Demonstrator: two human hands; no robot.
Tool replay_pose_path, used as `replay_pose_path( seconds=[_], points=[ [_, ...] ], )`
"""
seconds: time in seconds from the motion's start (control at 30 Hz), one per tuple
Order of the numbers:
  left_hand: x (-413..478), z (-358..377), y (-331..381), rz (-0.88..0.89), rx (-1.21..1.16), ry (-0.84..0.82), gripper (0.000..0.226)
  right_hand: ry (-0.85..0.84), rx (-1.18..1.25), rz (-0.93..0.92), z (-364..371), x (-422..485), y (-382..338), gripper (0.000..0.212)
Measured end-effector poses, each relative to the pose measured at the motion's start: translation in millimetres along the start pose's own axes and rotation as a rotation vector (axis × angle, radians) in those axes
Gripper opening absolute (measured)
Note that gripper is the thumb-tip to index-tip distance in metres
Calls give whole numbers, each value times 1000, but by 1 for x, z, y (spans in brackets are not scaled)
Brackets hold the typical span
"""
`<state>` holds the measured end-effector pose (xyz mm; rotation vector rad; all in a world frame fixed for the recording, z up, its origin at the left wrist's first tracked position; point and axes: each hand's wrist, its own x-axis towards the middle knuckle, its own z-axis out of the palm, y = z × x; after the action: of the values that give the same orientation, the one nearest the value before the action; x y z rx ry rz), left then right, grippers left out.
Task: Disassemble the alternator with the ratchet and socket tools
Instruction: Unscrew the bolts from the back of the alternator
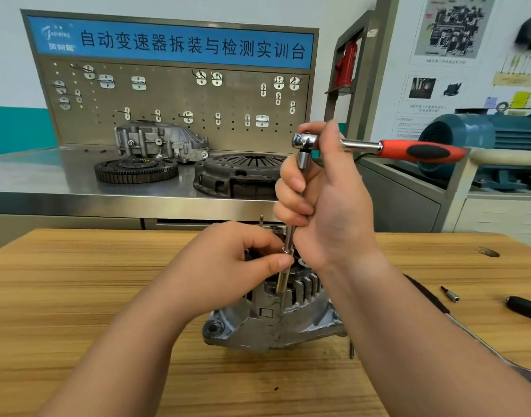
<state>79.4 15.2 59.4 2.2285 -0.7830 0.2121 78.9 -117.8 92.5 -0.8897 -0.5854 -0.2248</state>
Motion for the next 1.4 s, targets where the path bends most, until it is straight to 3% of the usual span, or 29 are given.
replay_pose_path(
  seconds=[0.33, 0.57, 0.77, 0.97, 1.1, 1.4],
  points=[
    [-2, -5, 2, -20, -23, -56, 15, -91, -31, -25, 2, -2, 5, 32],
    [0, -1, 4, 2, 15, -95, 11, -35, -126, -107, -6, -5, 3, 27],
    [14, 6, 8, 44, 125, -133, 40, 5, -202, -144, -5, -2, 2, 23],
    [11, 13, 4, 51, 255, -88, 44, -1, -61, -105, -6, 5, -2, 47],
    [10, 14, 2, 66, 304, -79, 50, -35, 28, -1, -6, 10, -7, 45],
    [10, 14, 2, 143, 203, -66, 24, -68, 146, 150, -10, 21, -12, 48]
  ],
)
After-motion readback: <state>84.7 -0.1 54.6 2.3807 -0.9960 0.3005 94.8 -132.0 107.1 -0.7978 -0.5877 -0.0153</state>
